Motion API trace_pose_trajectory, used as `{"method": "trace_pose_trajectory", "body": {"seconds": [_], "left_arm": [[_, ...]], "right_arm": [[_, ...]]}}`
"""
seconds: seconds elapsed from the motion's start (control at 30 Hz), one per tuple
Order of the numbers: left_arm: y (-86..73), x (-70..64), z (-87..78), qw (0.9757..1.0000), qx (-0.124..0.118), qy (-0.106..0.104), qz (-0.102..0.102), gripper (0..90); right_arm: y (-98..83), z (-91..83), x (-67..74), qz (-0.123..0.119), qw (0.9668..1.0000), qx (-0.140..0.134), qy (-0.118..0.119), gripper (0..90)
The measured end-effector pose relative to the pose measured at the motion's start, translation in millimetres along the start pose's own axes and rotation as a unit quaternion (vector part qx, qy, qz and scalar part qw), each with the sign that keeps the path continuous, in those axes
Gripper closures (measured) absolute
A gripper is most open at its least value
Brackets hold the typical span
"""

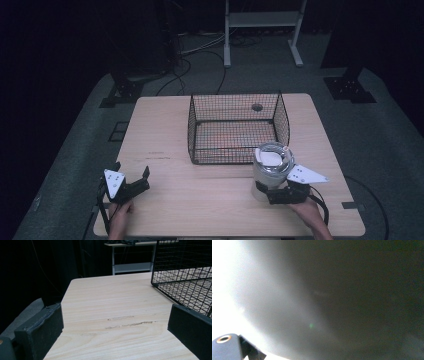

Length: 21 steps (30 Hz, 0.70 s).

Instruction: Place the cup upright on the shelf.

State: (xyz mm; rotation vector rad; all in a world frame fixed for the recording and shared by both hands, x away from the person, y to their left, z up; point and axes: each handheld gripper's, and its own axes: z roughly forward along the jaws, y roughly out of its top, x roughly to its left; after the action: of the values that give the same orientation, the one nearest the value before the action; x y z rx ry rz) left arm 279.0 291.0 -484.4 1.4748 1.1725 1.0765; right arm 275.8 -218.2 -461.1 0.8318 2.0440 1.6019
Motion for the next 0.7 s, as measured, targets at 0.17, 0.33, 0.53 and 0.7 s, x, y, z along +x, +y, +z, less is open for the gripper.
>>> {"method": "trace_pose_trajectory", "body": {"seconds": [0.17, 0.33, 0.53, 0.7], "left_arm": [[0.0, 0.1, 0.0, 1.0, 0.0, -0.001, -0.001, 0.0], [-0.1, 0.4, -0.2, 1.0, 0.0, -0.001, -0.002, 0.0], [0.0, 0.6, -0.3, 1.0, 0.0, -0.002, -0.003, 0.0], [0.0, 0.9, -0.1, 1.0, 0.001, -0.002, -0.003, 0.0]], "right_arm": [[-0.3, -0.6, 0.1, -0.007, 1.0, 0.001, -0.001, 8.2], [-0.6, -0.7, 0.2, -0.009, 1.0, -0.001, -0.001, 8.4], [0.0, -1.3, 0.0, -0.012, 0.9999, -0.001, 0.003, 8.6], [-1.0, -2.6, 0.3, -0.013, 0.9999, -0.005, 0.003, 8.7]]}}
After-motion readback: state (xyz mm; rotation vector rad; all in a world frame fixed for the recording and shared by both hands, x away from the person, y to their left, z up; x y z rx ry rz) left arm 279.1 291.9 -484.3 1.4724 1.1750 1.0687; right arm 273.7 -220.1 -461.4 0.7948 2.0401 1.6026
